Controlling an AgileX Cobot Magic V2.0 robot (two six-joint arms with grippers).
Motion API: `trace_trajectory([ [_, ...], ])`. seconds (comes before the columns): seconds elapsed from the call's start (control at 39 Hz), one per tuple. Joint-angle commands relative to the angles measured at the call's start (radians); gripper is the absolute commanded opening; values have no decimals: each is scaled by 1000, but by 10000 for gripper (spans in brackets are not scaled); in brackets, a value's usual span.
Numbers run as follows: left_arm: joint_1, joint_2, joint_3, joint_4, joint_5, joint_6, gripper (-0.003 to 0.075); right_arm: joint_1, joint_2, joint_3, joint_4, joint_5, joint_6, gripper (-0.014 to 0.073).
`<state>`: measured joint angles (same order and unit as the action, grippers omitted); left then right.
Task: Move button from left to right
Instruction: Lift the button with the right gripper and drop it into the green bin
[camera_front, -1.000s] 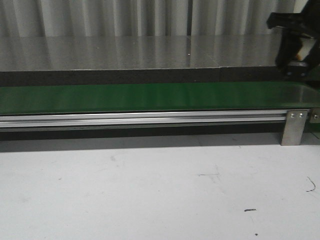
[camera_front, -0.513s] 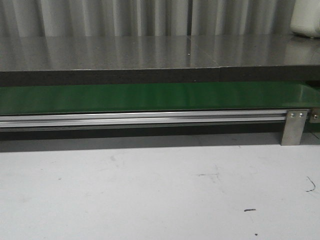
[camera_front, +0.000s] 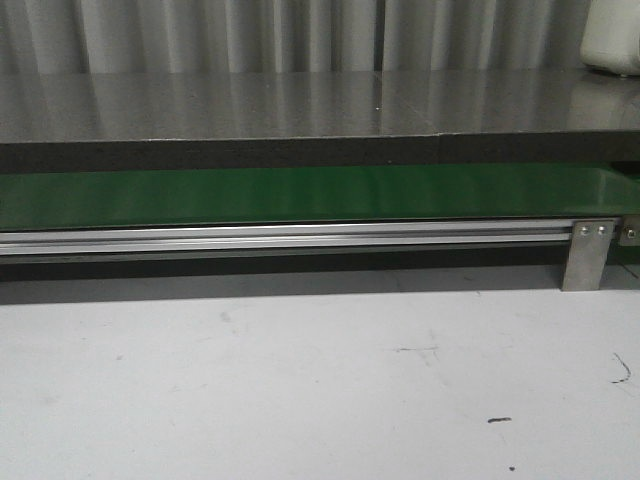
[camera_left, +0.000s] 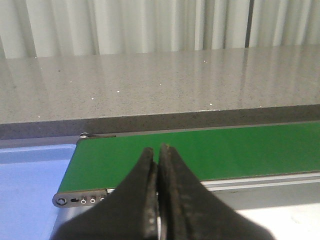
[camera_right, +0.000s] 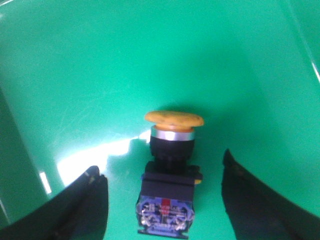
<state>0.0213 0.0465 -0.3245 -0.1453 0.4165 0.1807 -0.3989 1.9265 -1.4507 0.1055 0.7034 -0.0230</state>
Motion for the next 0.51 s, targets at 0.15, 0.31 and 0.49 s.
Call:
trace_trajectory([
  [0.15,-5,12,-24,-13,-81,-11,-21,51,-166,-141,33,93,-8,461],
  [0.31,-5,12,-24,-13,-81,-11,-21,166,-255,-143,85,104,-43,197],
  [0.49,-5,12,-24,-13,-81,-11,-21,300,-315,-121,87,133,-68,-72],
])
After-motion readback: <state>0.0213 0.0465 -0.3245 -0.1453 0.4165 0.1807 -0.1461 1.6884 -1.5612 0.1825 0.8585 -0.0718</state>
